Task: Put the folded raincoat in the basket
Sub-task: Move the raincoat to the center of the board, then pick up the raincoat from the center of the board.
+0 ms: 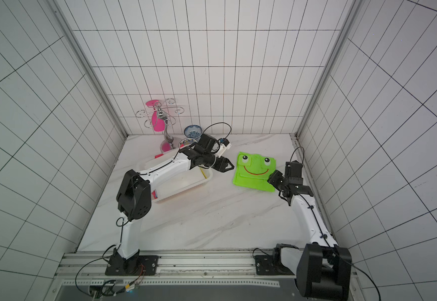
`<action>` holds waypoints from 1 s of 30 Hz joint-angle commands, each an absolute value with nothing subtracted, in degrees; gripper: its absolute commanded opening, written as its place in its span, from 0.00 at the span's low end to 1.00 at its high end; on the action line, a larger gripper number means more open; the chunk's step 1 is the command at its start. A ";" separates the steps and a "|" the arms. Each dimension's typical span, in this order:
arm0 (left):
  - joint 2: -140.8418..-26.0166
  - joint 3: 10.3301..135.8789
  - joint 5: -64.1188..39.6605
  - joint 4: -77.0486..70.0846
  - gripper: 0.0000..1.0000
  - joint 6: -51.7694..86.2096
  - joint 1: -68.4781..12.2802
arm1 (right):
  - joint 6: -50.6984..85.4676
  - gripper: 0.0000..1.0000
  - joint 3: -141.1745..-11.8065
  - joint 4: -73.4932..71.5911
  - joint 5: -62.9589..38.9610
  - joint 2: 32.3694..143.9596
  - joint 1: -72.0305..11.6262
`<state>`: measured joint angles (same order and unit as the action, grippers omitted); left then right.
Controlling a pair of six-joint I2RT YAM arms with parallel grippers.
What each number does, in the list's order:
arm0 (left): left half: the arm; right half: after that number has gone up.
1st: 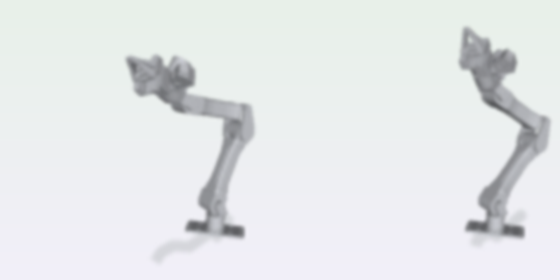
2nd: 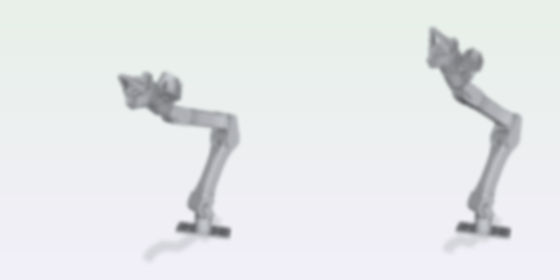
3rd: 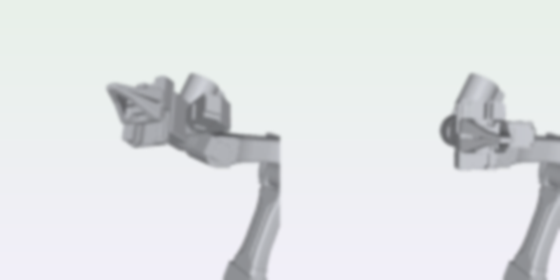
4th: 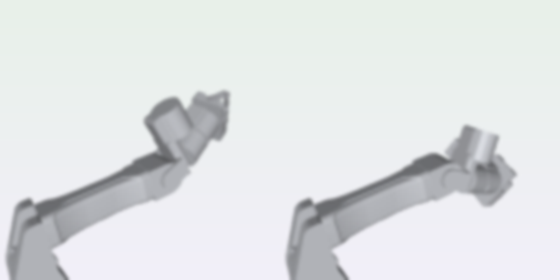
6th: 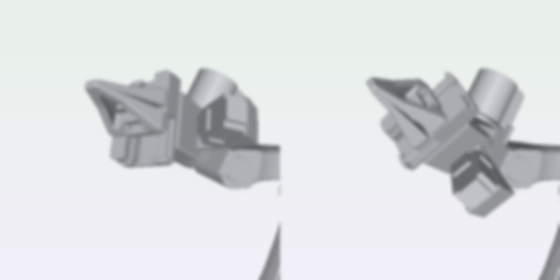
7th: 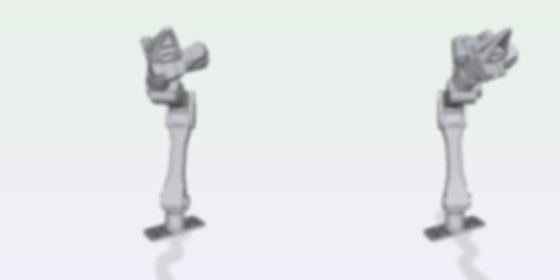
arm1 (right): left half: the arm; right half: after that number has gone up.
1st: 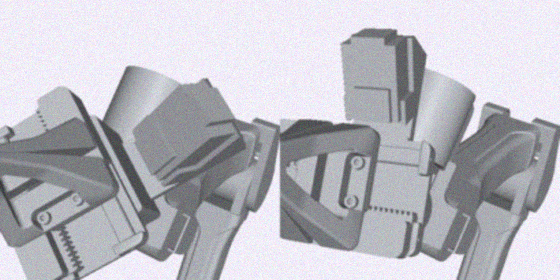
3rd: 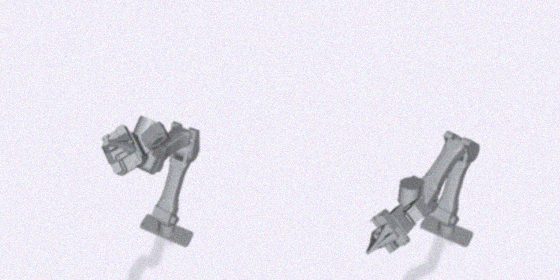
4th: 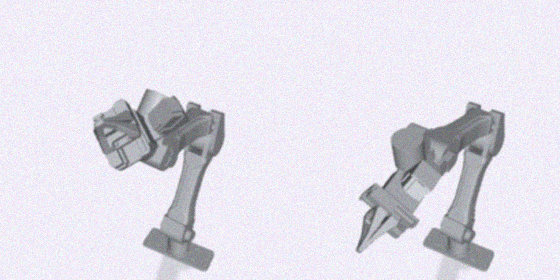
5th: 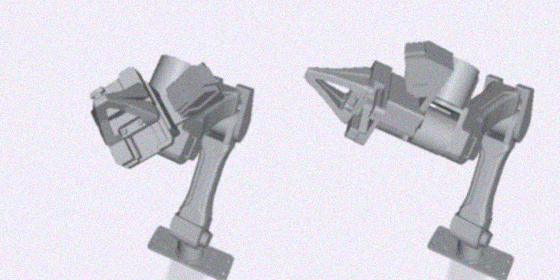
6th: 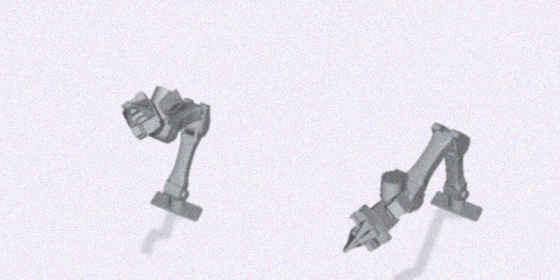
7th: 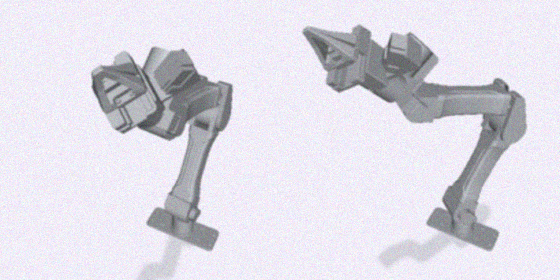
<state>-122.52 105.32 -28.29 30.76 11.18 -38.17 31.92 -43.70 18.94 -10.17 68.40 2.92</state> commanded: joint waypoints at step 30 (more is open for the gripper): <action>-156.41 132.17 -29.72 27.50 0.51 27.68 -36.48 | 24.95 0.55 -62.30 12.00 -44.85 116.98 15.09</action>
